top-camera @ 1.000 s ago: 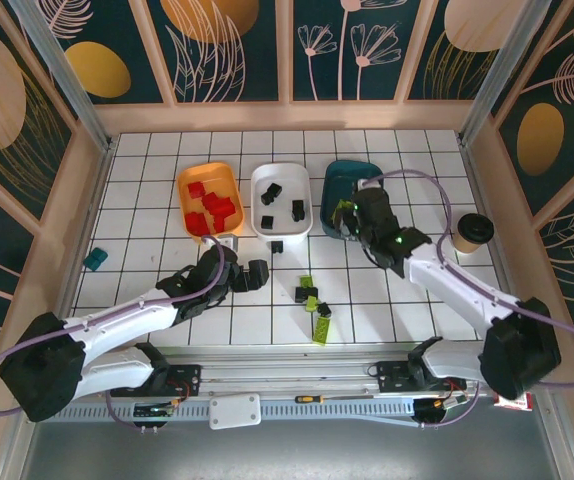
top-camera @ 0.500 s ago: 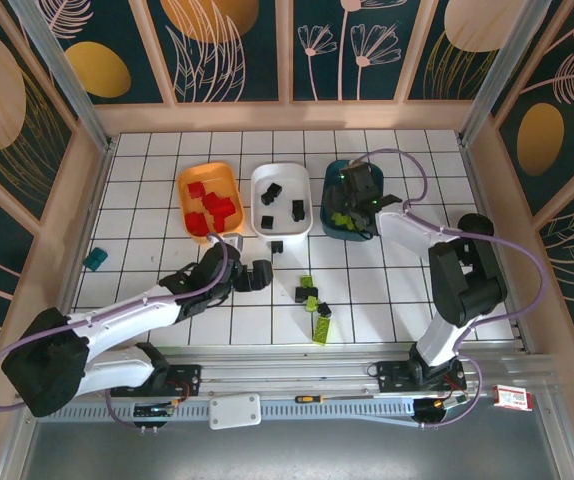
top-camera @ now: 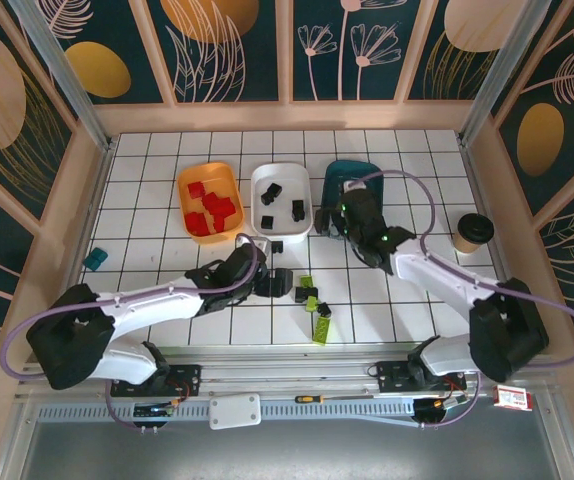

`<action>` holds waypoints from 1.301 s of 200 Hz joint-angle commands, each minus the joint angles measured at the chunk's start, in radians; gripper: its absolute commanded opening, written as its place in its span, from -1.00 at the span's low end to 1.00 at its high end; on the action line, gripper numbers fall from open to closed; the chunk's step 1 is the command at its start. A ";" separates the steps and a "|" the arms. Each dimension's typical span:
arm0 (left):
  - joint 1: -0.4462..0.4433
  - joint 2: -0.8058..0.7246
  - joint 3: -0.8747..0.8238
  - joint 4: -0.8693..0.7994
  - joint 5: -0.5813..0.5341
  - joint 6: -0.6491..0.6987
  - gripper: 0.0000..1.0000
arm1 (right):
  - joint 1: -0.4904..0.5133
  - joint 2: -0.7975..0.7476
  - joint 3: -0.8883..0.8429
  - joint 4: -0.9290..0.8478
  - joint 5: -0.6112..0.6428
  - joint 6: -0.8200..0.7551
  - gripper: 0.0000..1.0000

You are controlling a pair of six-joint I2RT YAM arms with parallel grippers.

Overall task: Sort the legos into containers by color
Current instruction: Place the lego in the container, then pick up the lego from the middle-left of the table.

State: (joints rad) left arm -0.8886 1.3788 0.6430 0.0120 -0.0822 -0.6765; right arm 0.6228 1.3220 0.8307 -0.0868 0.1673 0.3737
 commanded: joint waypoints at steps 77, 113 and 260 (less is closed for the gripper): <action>-0.110 0.374 0.324 -0.057 -0.022 0.150 0.81 | 0.023 -0.396 -0.241 -0.149 0.099 0.124 0.42; -0.125 0.466 0.375 -0.073 -0.042 0.129 0.65 | 0.022 -0.448 -0.252 -0.182 0.106 0.135 0.43; -0.126 0.453 0.359 -0.061 -0.129 0.076 -0.34 | 0.023 -0.501 -0.283 -0.187 0.125 0.150 0.43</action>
State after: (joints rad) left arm -1.0149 1.8469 0.9962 -0.0116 -0.1642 -0.5953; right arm 0.6453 0.8398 0.5591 -0.2630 0.2569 0.5049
